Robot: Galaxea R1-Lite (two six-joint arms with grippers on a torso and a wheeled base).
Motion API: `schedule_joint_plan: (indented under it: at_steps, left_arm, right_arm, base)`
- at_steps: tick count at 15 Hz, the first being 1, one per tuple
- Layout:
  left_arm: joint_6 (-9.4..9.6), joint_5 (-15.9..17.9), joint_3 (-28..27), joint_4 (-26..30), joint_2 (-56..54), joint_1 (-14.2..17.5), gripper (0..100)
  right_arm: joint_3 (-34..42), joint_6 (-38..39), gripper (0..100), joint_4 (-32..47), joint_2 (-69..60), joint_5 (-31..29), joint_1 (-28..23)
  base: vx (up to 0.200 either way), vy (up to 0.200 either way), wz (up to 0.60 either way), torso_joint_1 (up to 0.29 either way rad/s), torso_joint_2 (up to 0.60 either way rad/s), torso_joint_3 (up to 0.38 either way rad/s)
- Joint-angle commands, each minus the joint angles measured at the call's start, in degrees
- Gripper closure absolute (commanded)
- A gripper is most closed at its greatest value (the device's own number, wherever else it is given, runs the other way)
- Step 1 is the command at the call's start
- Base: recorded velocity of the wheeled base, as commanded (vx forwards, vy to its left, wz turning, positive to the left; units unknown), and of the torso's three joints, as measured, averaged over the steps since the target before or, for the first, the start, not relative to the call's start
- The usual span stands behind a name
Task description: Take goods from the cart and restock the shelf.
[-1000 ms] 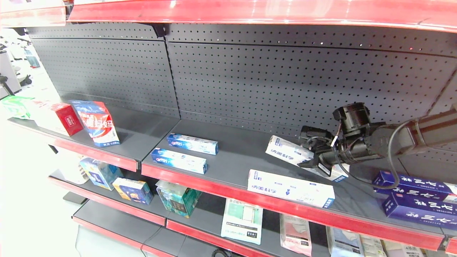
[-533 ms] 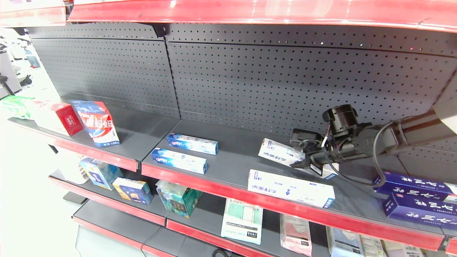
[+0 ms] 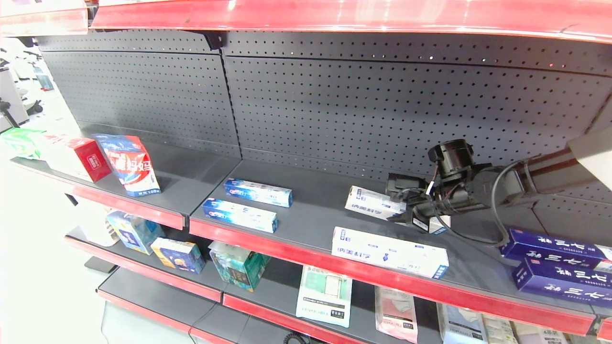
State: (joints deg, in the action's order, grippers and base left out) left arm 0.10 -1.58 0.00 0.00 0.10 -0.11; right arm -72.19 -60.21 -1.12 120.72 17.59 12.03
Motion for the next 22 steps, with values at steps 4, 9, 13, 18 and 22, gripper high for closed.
schedule_joint_plan:
  at_steps: [4,9,13,18,22]
  left_arm:
    - [-0.01,-0.09,0.00,0.00,-0.01,0.02,0]
    - [-0.01,-0.09,0.00,0.00,-0.01,0.02,0]
    - [-0.01,0.00,0.00,0.00,-0.01,0.02,0]
    - [-0.01,-0.09,0.00,0.00,-0.01,0.02,0]
    - [-0.01,-0.09,0.00,0.00,-0.01,0.02,0]
  right_arm:
    - [-0.23,-2.28,100,-0.11,-0.14,-2.74,0.01]
    - [0.21,-3.95,100,-0.11,-0.14,-3.00,0.36]
    - [1.00,-3.86,100,-0.02,-0.31,-3.00,-0.08]
    - [1.00,-4.04,100,0.42,0.48,-3.53,0.27]
    - [0.74,-4.04,100,0.33,1.09,-4.67,0.27]
  base:
    - [0.000,0.000,0.00,0.000,0.00,0.000]
    - [0.000,0.000,0.00,0.000,0.00,0.000]
    - [0.000,0.000,0.00,0.000,0.00,0.000]
    - [0.000,0.000,0.00,0.000,0.00,0.000]
    - [0.000,0.000,0.00,0.000,0.00,0.000]
